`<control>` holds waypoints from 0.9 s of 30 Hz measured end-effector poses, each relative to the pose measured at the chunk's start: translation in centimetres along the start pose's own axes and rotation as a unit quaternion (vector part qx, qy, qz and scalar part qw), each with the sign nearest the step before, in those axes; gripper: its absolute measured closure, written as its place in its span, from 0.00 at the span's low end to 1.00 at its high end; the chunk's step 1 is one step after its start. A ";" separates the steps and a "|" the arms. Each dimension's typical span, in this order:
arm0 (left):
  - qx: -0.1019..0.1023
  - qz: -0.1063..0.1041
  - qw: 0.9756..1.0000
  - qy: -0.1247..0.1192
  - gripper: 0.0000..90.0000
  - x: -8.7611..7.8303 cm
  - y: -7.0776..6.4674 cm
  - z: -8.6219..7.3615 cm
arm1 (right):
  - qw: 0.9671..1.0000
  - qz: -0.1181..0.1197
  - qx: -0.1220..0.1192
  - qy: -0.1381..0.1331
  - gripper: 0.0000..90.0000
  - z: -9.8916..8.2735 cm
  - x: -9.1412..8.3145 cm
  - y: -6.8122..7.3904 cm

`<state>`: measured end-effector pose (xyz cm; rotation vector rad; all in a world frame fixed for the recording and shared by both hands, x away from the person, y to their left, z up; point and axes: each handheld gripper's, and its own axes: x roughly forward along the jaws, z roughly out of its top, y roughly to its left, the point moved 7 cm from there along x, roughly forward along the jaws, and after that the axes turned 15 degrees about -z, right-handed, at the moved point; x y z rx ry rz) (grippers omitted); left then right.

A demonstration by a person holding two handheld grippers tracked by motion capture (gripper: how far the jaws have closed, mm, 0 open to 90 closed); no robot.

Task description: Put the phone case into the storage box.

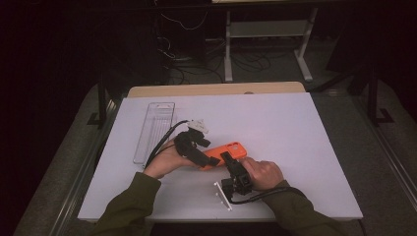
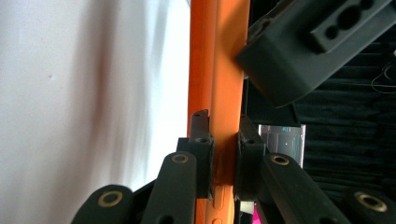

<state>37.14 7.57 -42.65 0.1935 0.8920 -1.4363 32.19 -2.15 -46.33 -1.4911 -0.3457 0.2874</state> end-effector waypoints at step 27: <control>0.008 0.006 1.000 -0.027 0.15 -1.8 -0.1 0.4 | 0.997 0.036 0.034 0.051 0.88 -3.5 0.4 0.0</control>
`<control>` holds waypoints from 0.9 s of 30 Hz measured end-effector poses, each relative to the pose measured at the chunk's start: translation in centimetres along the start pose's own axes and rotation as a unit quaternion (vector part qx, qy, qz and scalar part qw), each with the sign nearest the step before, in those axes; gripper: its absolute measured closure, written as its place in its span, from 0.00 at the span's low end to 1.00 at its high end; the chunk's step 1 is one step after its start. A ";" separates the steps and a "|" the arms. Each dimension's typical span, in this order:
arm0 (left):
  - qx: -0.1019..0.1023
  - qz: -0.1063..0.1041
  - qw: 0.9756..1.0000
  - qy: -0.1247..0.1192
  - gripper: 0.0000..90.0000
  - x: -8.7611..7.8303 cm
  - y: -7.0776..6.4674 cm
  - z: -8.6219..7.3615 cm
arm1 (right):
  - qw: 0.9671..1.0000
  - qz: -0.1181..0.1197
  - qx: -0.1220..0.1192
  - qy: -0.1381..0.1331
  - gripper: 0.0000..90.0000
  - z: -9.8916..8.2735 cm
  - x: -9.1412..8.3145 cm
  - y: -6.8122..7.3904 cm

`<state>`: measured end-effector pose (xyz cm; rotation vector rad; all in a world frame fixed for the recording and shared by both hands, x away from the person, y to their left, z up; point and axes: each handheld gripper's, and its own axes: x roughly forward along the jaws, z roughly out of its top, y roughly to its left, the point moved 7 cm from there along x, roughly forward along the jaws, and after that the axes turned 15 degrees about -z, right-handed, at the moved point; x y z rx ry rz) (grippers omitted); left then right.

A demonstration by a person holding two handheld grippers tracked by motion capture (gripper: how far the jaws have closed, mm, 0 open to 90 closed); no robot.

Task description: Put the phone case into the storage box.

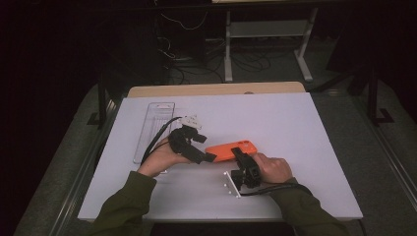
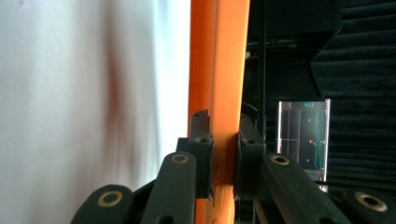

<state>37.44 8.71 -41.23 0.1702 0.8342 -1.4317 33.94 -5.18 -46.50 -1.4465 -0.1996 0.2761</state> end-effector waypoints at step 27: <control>0.006 0.046 0.999 0.008 0.07 1.2 -0.2 -2.5 | 0.997 0.014 0.066 0.036 0.88 -3.5 -0.4 -1.6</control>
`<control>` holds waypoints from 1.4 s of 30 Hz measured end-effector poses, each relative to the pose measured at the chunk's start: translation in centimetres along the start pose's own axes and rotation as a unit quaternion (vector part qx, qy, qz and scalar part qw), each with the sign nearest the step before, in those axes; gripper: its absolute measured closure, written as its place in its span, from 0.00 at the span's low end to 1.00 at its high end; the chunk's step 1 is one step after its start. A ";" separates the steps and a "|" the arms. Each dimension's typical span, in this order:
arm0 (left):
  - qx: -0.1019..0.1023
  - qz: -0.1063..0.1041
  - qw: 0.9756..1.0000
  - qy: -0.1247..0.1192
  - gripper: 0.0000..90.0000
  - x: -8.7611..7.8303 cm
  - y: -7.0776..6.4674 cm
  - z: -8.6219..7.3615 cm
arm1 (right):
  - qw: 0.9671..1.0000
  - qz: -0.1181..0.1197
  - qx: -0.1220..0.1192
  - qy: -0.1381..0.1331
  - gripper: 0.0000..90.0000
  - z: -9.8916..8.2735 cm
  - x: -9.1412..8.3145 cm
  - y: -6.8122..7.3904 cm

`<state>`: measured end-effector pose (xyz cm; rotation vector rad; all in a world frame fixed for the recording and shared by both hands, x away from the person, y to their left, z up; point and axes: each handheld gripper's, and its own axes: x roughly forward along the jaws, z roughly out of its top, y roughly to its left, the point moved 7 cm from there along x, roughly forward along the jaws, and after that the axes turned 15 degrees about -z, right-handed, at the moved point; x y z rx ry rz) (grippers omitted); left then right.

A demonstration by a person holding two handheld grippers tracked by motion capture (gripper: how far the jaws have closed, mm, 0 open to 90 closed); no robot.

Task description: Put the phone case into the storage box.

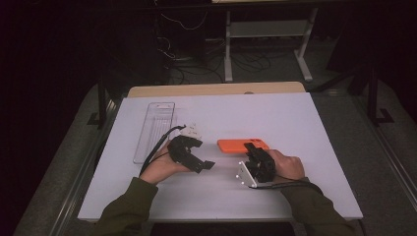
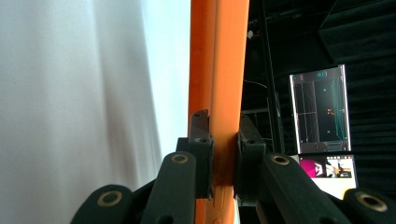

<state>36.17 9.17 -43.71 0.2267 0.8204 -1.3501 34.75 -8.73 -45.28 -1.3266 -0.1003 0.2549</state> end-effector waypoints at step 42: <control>0.051 0.002 0.998 -0.033 0.00 -0.6 2.1 0.1 | 0.997 0.004 0.074 0.017 0.88 -0.6 0.4 -1.3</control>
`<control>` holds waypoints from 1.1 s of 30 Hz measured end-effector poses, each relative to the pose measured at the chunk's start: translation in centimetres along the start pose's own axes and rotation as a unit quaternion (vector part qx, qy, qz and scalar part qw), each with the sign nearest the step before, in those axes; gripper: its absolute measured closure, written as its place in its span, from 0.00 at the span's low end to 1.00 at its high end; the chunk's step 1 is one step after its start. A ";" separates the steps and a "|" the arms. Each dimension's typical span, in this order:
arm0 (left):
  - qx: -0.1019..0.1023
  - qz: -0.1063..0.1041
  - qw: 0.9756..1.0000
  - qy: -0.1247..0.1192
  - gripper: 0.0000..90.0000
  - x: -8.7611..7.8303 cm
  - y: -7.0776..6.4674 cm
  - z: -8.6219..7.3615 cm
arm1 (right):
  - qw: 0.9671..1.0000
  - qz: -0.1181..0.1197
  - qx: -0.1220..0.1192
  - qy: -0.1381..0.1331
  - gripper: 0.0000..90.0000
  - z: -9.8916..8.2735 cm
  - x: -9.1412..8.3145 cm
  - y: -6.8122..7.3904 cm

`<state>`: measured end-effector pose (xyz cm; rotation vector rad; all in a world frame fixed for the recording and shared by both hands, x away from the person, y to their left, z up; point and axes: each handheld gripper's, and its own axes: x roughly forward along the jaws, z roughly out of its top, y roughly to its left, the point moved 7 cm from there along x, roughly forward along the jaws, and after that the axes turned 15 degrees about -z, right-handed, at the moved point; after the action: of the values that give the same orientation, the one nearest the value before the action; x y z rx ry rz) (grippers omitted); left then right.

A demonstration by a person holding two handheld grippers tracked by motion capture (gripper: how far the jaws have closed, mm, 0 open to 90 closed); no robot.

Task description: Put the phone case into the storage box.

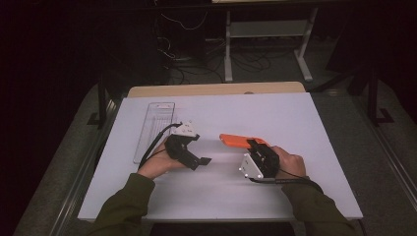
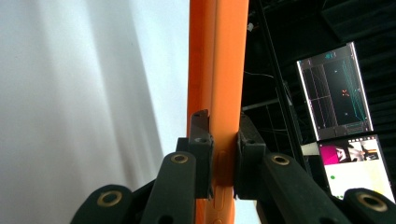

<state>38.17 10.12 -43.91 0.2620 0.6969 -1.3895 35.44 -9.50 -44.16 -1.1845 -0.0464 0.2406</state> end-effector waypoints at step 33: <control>-0.005 -0.015 1.000 0.004 0.00 0.0 0.0 -0.2 | 0.989 0.050 0.129 0.045 0.88 -0.1 -0.1 0.0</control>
<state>38.11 10.29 -44.06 0.2500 0.7183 -1.4139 35.36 -9.65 -44.18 -0.9392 0.1212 0.2728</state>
